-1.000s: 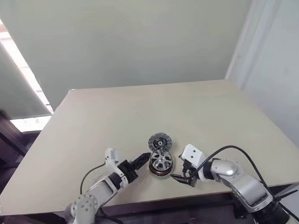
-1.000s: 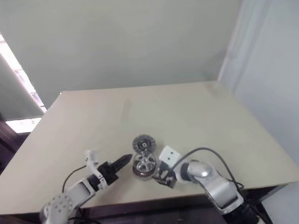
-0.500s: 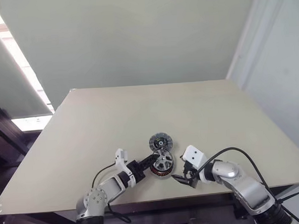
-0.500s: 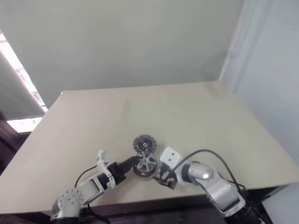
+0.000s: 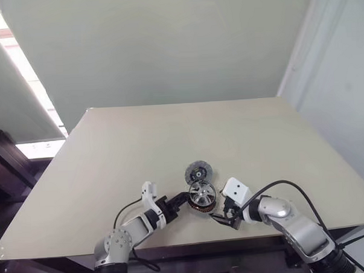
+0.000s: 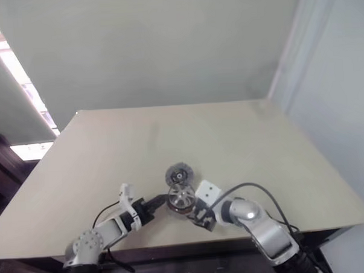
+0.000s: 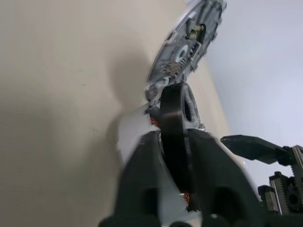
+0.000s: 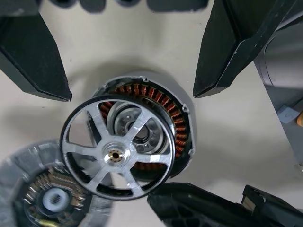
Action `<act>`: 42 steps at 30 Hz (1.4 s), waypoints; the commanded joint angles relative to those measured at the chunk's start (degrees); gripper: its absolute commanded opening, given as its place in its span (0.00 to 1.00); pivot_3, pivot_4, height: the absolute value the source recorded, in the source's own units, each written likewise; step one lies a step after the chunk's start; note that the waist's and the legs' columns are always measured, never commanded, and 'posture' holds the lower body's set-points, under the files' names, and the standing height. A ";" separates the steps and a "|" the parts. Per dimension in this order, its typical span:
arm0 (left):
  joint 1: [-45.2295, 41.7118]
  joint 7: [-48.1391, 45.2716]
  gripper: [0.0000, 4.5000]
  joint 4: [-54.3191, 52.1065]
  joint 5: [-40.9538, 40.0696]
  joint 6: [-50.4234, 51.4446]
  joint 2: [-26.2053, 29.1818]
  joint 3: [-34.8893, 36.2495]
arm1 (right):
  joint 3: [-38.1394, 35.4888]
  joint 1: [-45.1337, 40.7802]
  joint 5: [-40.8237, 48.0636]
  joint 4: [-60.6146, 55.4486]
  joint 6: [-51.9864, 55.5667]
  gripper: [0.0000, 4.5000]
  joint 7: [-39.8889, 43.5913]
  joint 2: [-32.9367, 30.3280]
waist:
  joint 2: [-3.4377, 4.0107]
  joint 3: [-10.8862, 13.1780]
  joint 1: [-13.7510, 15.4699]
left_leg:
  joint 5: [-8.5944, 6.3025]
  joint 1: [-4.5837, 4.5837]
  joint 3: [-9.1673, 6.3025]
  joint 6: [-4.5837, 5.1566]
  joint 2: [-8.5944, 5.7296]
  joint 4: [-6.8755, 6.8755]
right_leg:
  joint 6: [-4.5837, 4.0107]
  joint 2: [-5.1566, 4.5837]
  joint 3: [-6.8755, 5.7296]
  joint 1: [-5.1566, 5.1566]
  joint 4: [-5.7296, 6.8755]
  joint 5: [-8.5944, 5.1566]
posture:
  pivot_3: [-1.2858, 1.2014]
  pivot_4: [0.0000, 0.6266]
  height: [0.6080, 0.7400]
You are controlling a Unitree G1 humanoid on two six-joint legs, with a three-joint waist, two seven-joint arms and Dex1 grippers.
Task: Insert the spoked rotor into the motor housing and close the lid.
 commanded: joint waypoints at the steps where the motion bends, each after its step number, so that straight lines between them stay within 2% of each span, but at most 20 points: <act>1: -1.29 -1.28 0.00 -0.80 0.28 -0.40 0.14 -0.35 | -1.15 -0.84 0.11 -1.84 -0.75 1.00 -0.32 0.18 | 0.00 0.00 -0.03 | 0.00 0.00 0.00 0.00 0.00 0.00 | 0.00 0.00 0.00 0.00 0.00 0.00 | 0.52 0.00 1.00; 17: 0.32 -1.75 0.00 -2.07 0.48 -0.55 1.34 1.81 | -0.71 -0.93 -0.21 -0.95 -1.07 1.00 -0.33 0.55 | 0.00 0.00 -0.25 | 0.00 0.01 0.01 0.00 0.03 -0.01 | 0.00 0.01 0.00 -0.02 0.01 0.00 | 0.52 0.00 1.00; 25: 1.18 -4.99 0.00 -6.34 0.75 1.56 3.62 -1.98 | -0.81 -0.75 -0.16 -0.97 -0.90 1.00 -0.32 0.43 | 0.01 0.00 -0.24 | 0.00 0.01 0.01 0.00 0.02 -0.01 | 0.00 0.01 0.00 -0.01 0.01 0.00 | 0.52 0.00 1.00; 27: 1.19 -6.23 0.08 -6.93 -0.92 3.68 4.15 -2.30 | -0.77 -0.65 -0.25 -0.99 -0.95 1.00 -0.40 0.42 | 0.00 0.00 -0.28 | 0.00 0.02 0.01 0.00 0.03 0.00 | 0.00 0.01 0.01 -0.01 0.01 0.00 | 0.52 0.00 1.00; 29: 1.13 -5.99 0.20 -7.21 -1.34 4.35 4.03 -1.92 | -0.79 -0.54 -0.36 -1.00 -1.05 1.00 -0.49 0.35 | 0.01 0.00 -0.32 | 0.00 0.02 0.01 0.00 0.03 0.00 | 0.00 0.01 0.00 -0.01 0.02 0.00 | 0.52 0.00 1.00; 39: 0.26 -3.74 0.99 -9.29 -3.02 6.09 1.96 -1.07 | -0.88 -0.17 -0.85 -1.03 -1.17 1.00 -0.57 0.08 | 0.00 0.00 -0.29 | 0.00 0.02 0.02 0.00 0.03 0.01 | 0.00 0.01 0.01 0.00 0.02 0.00 | 0.52 0.00 1.00; 42: 0.02 -2.01 0.99 -11.01 -3.94 7.05 0.24 -1.43 | -0.85 -0.08 -0.88 -1.00 -1.20 1.00 -0.63 -0.01 | 0.00 0.00 -0.30 | 0.00 0.02 0.01 0.00 0.03 0.01 | 0.00 0.01 0.01 0.00 0.02 0.00 | 0.52 0.00 1.00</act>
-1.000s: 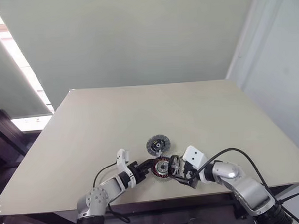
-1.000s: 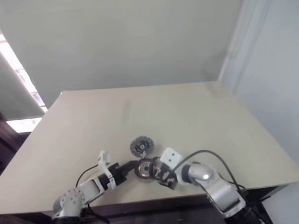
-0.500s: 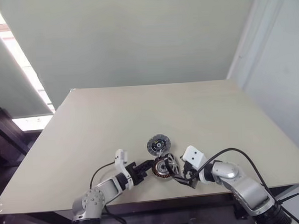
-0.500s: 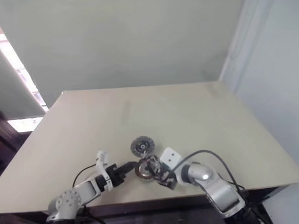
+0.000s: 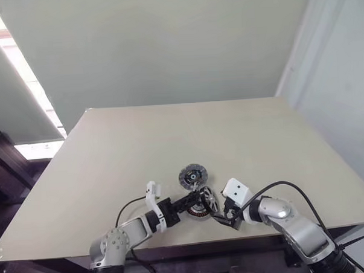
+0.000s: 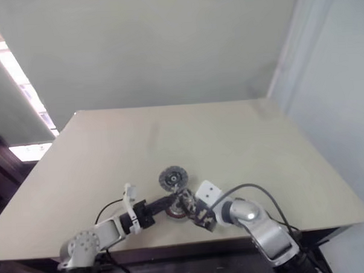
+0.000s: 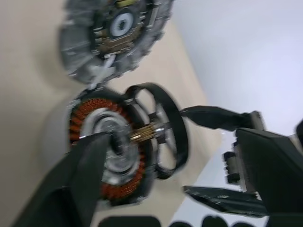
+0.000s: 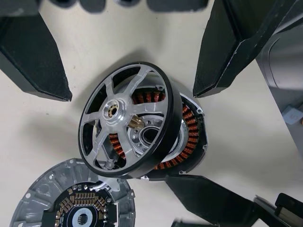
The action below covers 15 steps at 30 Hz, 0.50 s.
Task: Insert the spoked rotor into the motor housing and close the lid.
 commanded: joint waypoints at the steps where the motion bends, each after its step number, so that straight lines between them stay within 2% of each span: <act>1: -1.38 1.71 0.99 -4.05 -2.26 0.94 -1.76 -0.54 | -0.84 -0.50 -0.09 -1.14 -1.11 1.00 -0.09 -0.08 | 0.00 0.00 0.00 | 0.00 0.00 0.00 0.00 0.00 0.00 | 0.00 0.00 0.00 0.00 0.00 0.00 | 0.52 0.00 1.00; 15: -2.03 8.41 0.99 -2.90 5.45 -1.83 -6.13 -6.69 | -0.76 -0.36 -0.18 -0.97 -1.52 1.00 -0.60 0.33 | 0.00 0.00 -0.02 | 0.00 0.01 0.02 0.00 -0.02 0.01 | 0.00 0.01 0.02 0.02 0.00 0.00 | 0.52 0.00 1.00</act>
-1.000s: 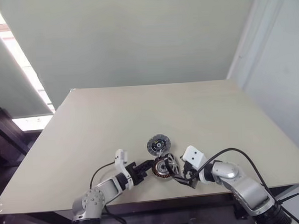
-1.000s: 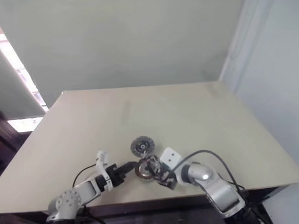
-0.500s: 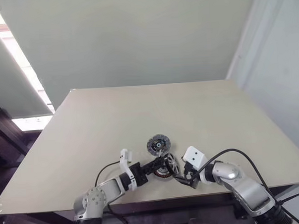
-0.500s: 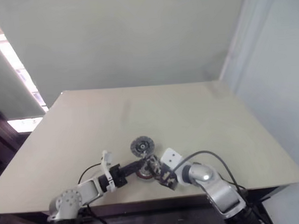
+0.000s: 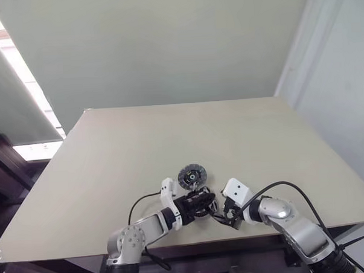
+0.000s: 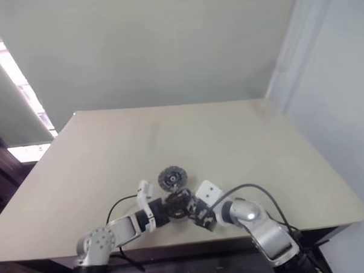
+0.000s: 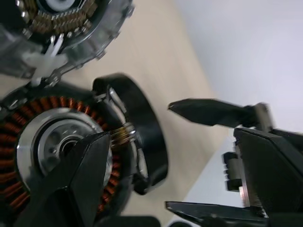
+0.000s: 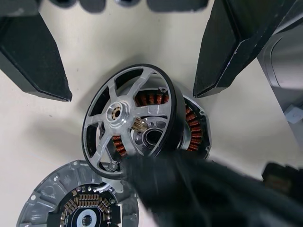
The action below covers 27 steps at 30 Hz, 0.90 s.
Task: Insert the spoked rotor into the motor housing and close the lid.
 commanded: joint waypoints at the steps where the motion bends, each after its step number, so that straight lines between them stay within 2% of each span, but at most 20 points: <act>1: -1.20 1.19 0.99 -0.21 1.19 -0.91 -0.81 -0.58 | -0.78 -0.39 -0.15 -1.12 -1.07 1.00 -0.47 0.33 | 0.00 0.00 0.01 | 0.00 0.00 0.00 0.00 0.00 0.00 | 0.00 0.00 0.01 0.00 0.00 0.00 | 0.52 0.00 1.00; 3: -1.49 1.96 0.99 0.12 2.52 -1.31 -1.12 -1.17 | -0.82 -0.29 -0.14 -1.11 -1.14 1.00 -0.50 0.38 | 0.00 0.00 0.00 | 0.00 0.00 0.00 0.00 0.00 0.00 | 0.00 0.00 0.00 0.00 0.00 0.00 | 0.52 0.00 1.00; 6: -1.71 3.03 0.86 0.43 4.10 -1.77 -1.61 -1.56 | -0.85 -0.16 -0.10 -1.11 -1.32 1.00 -0.51 0.45 | 0.00 0.00 0.00 | 0.00 0.01 0.00 0.00 0.01 0.00 | 0.00 0.00 0.00 0.00 0.00 0.00 | 0.52 0.00 1.00; 10: -1.77 3.44 0.56 0.32 4.93 -2.19 -1.89 -1.43 | -0.96 -0.05 -0.07 -1.14 -1.45 1.00 -0.52 0.47 | 0.00 0.00 0.01 | 0.00 0.00 0.00 0.00 0.00 0.00 | 0.00 0.00 0.00 0.00 0.00 0.00 | 0.52 0.00 1.00; 13: -1.77 3.68 0.29 0.20 5.38 -2.25 -1.92 -1.26 | -0.96 -0.01 -0.08 -0.98 -1.57 1.00 -0.49 0.47 | 0.00 0.00 0.01 | 0.00 0.00 0.00 0.00 0.00 0.00 | 0.00 0.00 0.00 0.00 0.00 0.00 | 0.52 0.00 1.00; 17: -1.70 3.47 0.05 -0.19 5.23 -2.09 -1.58 -0.94 | -0.89 -0.17 -0.10 -0.64 -1.73 1.00 -0.45 0.63 | -0.01 -0.01 -0.18 | 0.00 0.02 0.01 0.00 0.01 0.03 | 0.00 0.00 0.00 0.03 0.01 0.00 | 0.52 0.00 1.00; 27: 0.30 -2.72 0.05 -3.10 -3.74 -0.88 1.16 5.26 | -0.69 -0.04 -0.08 -0.25 -2.17 1.00 -0.27 0.69 | 0.00 0.00 -0.17 | 0.00 0.03 0.02 0.00 0.05 0.02 | -0.01 0.05 0.02 -0.02 0.05 0.00 | 0.52 0.00 1.00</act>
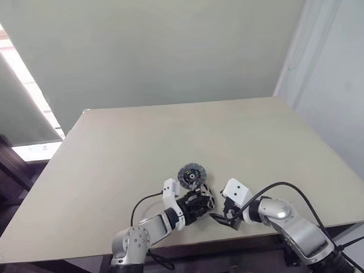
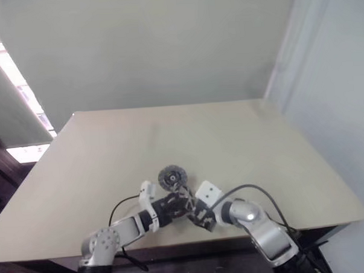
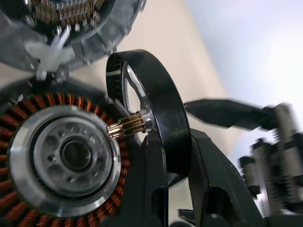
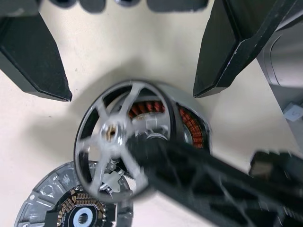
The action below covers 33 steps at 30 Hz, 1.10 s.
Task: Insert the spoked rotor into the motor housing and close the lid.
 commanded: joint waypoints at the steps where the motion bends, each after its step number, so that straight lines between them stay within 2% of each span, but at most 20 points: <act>1: 0.01 -1.91 0.05 -3.00 -4.39 0.45 1.43 3.97 | -0.66 -0.31 -0.07 -0.78 -1.21 1.00 -0.22 0.29 | 0.00 0.00 0.00 | 0.00 0.00 0.00 0.00 0.00 0.00 | 0.00 0.00 0.00 0.00 0.00 0.00 | 0.52 0.00 1.00; 6: 0.71 -2.09 0.05 -2.38 -10.15 3.46 2.96 8.09 | -0.57 -0.44 -0.05 -0.46 -1.43 1.00 -0.03 0.28 | 0.00 0.00 0.00 | 0.00 0.01 0.00 0.00 0.00 0.00 | 0.00 0.00 0.00 0.00 0.00 0.00 | 0.52 0.00 1.00; 9: 1.47 -1.54 0.05 -2.15 -10.59 4.04 3.14 7.83 | -0.44 -0.67 -0.05 -0.10 -1.57 1.00 0.10 0.38 | 0.00 0.00 0.03 | 0.00 0.01 -0.01 0.00 0.00 -0.01 | 0.00 0.00 0.00 0.00 0.00 0.00 | 0.52 0.00 1.00; 16: 3.06 -0.27 0.05 -2.97 -12.15 4.93 0.96 7.54 | -0.40 -0.66 -0.08 0.00 -1.73 1.00 0.20 0.36 | -0.01 0.00 0.16 | 0.00 -0.02 -0.01 0.00 -0.05 0.03 | 0.00 -0.04 0.01 0.03 -0.04 0.00 | 0.52 0.00 1.00; 22: 3.89 3.05 0.05 -0.47 -17.12 6.94 -1.18 11.02 | -0.41 -0.34 -0.20 -0.17 -1.73 1.00 0.13 0.24 | 0.00 0.00 0.05 | 0.00 0.00 -0.02 0.00 -0.01 0.00 | 0.00 -0.03 -0.01 0.01 -0.02 0.00 | 0.52 0.00 1.00; 33: 5.28 3.74 0.05 0.14 -16.29 7.04 -0.08 10.18 | -0.49 0.05 -0.25 -0.58 -1.52 1.00 0.11 -0.17 | 0.00 0.00 0.05 | 0.00 -0.01 -0.01 0.00 -0.02 0.01 | 0.00 -0.03 0.00 0.01 -0.02 0.00 | 0.52 0.00 1.00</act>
